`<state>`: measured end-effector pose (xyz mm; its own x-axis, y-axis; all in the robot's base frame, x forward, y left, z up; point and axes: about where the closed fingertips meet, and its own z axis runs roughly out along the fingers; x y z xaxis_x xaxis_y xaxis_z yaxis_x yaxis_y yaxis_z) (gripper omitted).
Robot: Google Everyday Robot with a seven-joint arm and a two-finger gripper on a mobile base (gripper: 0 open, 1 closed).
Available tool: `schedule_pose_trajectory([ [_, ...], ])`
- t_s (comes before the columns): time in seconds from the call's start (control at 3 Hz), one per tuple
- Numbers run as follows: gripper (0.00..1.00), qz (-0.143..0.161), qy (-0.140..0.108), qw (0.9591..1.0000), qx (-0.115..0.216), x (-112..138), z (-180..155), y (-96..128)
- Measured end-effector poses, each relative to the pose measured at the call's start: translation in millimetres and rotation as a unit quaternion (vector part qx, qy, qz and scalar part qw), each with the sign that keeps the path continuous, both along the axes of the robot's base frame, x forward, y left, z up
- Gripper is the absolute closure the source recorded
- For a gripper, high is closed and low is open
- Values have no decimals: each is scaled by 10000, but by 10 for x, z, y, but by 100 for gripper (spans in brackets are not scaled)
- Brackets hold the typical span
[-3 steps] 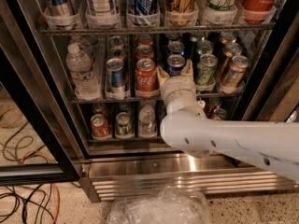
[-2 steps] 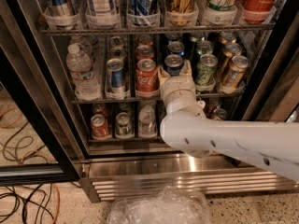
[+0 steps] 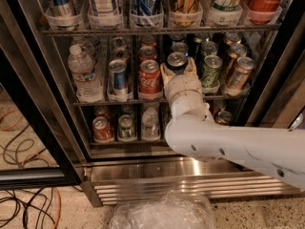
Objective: Pick pepsi can from middle shelf of fridge
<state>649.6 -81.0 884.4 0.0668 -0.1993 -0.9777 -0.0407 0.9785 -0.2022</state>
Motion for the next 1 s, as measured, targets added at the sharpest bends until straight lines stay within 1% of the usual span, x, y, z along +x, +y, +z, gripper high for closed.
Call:
schedule_pose_trajectory([
  [0.33,100,226,-340,9991,109,-182,303,-49],
  [0.67,100,694,-476,9962,217,-383,551,-82],
  [1.0,100,1305,4,9910,296,-466,321,57],
])
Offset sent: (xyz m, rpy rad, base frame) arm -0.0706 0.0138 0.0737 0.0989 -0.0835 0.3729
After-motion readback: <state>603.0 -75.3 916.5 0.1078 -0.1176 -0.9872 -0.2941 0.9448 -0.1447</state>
